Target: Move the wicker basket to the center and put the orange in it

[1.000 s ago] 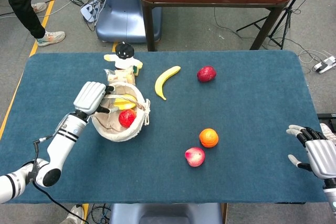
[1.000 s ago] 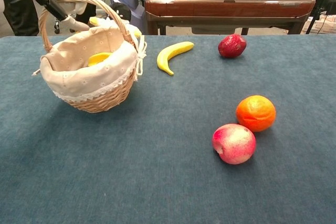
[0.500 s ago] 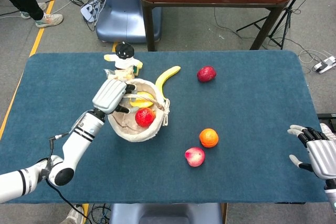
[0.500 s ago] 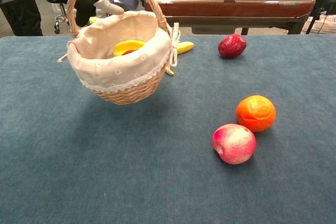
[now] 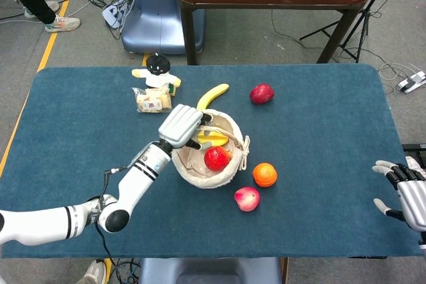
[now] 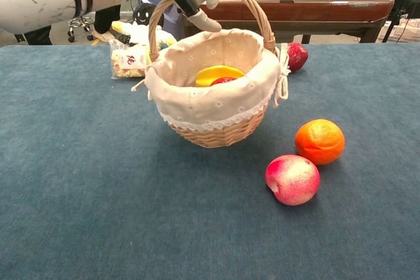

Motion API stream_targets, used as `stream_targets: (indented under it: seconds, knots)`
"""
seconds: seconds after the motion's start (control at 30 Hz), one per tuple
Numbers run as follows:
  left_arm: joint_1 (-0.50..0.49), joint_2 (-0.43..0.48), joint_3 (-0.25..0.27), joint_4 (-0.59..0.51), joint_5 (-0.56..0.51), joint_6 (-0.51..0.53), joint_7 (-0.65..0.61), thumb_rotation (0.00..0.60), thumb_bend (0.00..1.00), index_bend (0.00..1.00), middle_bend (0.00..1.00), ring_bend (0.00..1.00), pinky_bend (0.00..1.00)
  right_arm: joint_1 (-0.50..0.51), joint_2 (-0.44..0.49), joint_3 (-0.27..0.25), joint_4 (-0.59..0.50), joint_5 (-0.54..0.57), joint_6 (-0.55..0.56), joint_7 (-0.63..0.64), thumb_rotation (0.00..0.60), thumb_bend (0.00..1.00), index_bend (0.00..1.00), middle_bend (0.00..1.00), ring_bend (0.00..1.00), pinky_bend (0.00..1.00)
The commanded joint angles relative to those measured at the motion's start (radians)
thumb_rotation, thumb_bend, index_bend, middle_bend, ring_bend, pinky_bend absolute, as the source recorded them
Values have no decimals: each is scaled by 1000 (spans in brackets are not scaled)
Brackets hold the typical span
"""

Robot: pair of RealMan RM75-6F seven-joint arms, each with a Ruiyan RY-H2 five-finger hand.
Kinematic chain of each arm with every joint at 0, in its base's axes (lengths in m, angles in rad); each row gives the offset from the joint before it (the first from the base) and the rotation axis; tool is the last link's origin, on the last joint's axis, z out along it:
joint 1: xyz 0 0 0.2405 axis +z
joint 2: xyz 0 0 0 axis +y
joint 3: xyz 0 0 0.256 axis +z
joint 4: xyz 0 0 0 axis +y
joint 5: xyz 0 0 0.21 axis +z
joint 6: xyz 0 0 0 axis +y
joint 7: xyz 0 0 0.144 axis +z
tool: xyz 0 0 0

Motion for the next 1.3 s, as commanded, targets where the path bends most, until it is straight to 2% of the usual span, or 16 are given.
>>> stream_targets:
  seconds: [0.03, 0.3, 0.4, 0.47, 0.53, 0.63, 0.73, 0.87, 0.97, 1.3]
  knots:
    - [-28, -35, 2, 30, -28, 4, 29, 600, 183, 820, 863, 706, 605, -4, 4, -1, -1, -1, 6, 2, 600, 172, 282, 240, 196, 310]
    - [-65, -83, 16, 93, -76, 8, 83, 600, 184, 808, 849, 692, 605, -20, 12, -4, -4, 3, 19, 4, 600, 172, 282, 240, 196, 310]
    - [-72, -86, 21, 102, -103, -2, 95, 600, 183, 766, 808, 660, 602, -22, 12, -3, -4, 4, 20, 4, 600, 172, 282, 240, 196, 310]
    - [-75, -81, 27, 99, -122, -12, 106, 600, 183, 697, 745, 610, 580, -21, 11, -2, -3, 4, 19, 3, 600, 172, 282, 240, 196, 310]
    - [-77, -70, 31, 90, -147, -23, 118, 600, 183, 531, 588, 476, 491, -21, 11, -2, -3, 2, 18, 3, 600, 172, 282, 240, 196, 310]
    - [-78, -48, 32, 65, -179, -31, 127, 600, 183, 347, 415, 318, 396, -20, 11, 0, -4, 2, 17, 3, 600, 172, 282, 240, 196, 310]
    - [-74, -32, 34, 46, -184, -17, 130, 600, 183, 276, 318, 233, 354, -19, 11, 0, -5, 1, 14, 1, 600, 172, 282, 240, 196, 310]
    - [-66, -1, 37, 11, -218, -6, 140, 600, 183, 203, 213, 126, 185, -19, 9, 1, -5, 0, 14, 1, 600, 172, 282, 240, 196, 310]
    - [-54, 21, 43, -8, -216, 15, 142, 600, 183, 170, 187, 101, 148, -20, 10, 1, -4, 0, 15, 4, 600, 172, 282, 240, 196, 310]
    - [68, 137, 65, -64, -160, 106, 54, 600, 183, 155, 184, 100, 141, 7, 17, 6, -7, -20, -12, -3, 600, 172, 282, 240, 196, 310]
